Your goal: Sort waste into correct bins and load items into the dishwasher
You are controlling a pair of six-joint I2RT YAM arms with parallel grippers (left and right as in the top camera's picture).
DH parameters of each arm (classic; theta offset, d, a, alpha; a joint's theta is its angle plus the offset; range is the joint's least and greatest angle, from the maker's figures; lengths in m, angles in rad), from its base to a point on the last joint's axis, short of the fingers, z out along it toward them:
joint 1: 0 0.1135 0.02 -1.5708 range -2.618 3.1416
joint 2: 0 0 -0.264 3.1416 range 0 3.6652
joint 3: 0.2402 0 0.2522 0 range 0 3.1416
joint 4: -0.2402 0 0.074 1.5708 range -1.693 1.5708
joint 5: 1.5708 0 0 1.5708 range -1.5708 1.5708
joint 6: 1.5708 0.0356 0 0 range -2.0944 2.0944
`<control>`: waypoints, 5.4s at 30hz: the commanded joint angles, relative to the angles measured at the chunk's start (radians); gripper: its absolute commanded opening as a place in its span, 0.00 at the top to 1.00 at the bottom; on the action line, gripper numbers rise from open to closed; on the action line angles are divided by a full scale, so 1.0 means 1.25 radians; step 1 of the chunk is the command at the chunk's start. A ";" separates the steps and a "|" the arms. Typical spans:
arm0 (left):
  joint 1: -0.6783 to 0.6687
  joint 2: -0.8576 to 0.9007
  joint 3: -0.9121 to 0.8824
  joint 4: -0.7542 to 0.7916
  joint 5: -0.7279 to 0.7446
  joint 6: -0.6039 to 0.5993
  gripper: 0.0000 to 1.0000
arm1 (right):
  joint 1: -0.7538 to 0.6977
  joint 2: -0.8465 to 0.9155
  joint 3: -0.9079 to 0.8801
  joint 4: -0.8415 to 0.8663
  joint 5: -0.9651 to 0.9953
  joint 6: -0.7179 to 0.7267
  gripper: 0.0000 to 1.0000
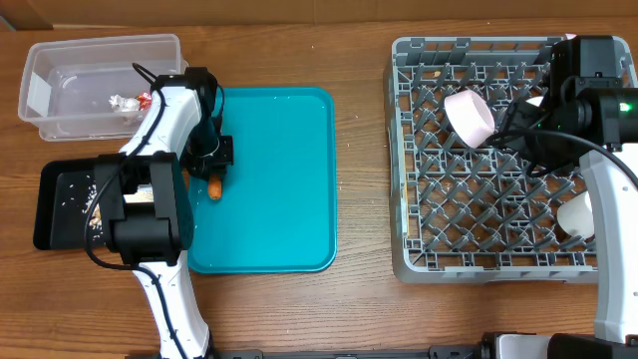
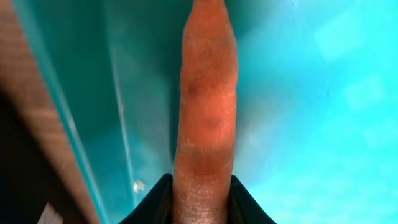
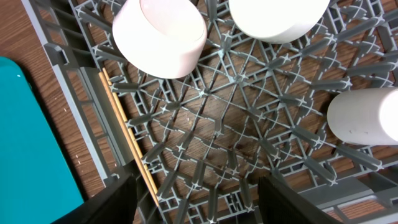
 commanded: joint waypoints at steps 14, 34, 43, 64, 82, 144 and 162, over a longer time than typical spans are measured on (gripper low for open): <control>0.203 -0.250 0.026 -0.046 -0.125 -0.209 0.96 | -0.003 -0.002 0.014 0.003 0.005 -0.005 0.35; 0.428 -0.237 -0.343 0.313 -0.078 -0.291 0.78 | -0.003 -0.002 0.014 0.003 0.005 -0.005 0.35; 0.427 -0.241 -0.330 0.299 -0.023 -0.275 0.55 | -0.003 -0.002 0.014 0.003 0.005 -0.005 0.35; -0.096 -0.481 -0.130 -0.145 0.092 0.012 0.05 | 0.074 0.087 0.010 0.074 -0.282 -0.215 0.00; -0.085 -1.191 -0.511 0.119 -0.023 -0.030 0.00 | 0.054 -0.544 -0.572 0.435 -0.155 -0.143 0.00; -0.085 -1.298 -0.536 0.076 -0.035 -0.027 0.00 | 0.073 -1.211 -1.344 1.102 -0.132 -0.206 0.00; -0.085 -1.298 -0.536 0.076 -0.035 -0.027 0.00 | 0.073 -1.211 -1.344 1.102 -0.132 -0.206 0.00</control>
